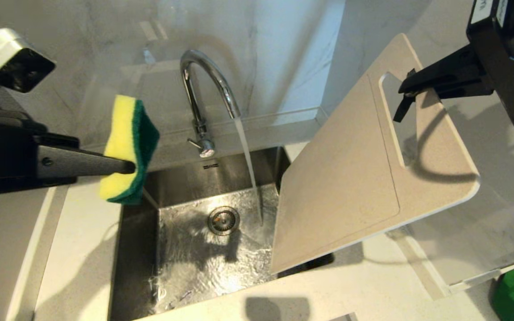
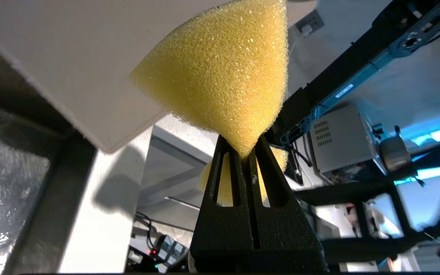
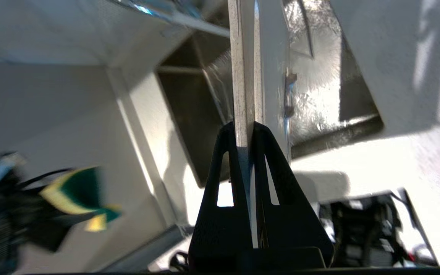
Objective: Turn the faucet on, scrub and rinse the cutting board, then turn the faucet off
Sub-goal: Scrub the cutting board underwater
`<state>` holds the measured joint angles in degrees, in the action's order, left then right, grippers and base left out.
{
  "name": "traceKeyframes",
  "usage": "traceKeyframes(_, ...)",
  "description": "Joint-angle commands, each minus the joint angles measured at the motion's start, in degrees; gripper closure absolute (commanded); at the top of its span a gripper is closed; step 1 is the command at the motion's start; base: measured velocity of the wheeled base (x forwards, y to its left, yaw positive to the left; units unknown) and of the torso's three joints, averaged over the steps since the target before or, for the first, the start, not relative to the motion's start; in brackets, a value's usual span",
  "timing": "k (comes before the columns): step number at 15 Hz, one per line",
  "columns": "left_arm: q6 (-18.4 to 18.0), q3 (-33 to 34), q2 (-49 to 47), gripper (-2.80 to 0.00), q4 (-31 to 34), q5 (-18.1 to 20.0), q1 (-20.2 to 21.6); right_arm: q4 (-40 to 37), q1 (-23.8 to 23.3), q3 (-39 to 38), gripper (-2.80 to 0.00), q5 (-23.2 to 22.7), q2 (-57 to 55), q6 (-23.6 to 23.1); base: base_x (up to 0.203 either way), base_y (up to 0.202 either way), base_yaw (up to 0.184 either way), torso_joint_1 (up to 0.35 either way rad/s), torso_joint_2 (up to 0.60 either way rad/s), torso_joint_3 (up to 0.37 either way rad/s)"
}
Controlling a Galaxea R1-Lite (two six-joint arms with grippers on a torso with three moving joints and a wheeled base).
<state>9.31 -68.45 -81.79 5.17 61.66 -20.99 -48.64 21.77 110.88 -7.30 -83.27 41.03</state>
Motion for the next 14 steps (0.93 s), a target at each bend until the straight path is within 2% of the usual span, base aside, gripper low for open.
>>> traceKeyframes(1, 0.68, -1.90, -10.15, 0.00, -5.42, 0.17, -5.18, 1.00, 0.02, 0.12, 0.00, 0.01, -0.22, 0.37, 0.000, 0.000, 0.000, 0.000, 0.00, 0.000)
traceKeyframes(3, 2.06, -4.75, -13.20, 0.00, -6.83, -0.01, -9.37, 1.00, 0.11, 0.12, 0.00, -0.07, -0.22, 0.53, 0.000, 0.000, 0.000, 0.000, 0.00, 0.000)
traceKeyframes(8, 4.13, -14.65, -22.05, 0.00, -7.27, -4.35, -14.67, 1.71, 0.90, 0.12, 0.00, -0.16, -0.22, 1.24, 0.000, 0.000, 0.000, 0.000, 0.00, 0.000)
traceKeyframes(14, 4.31, -16.89, -27.77, 0.00, -7.37, -4.57, -17.49, 3.72, 0.92, 0.21, 0.00, -0.08, 0.30, 1.33, 0.000, 0.000, 0.000, 0.000, 0.00, 0.000)
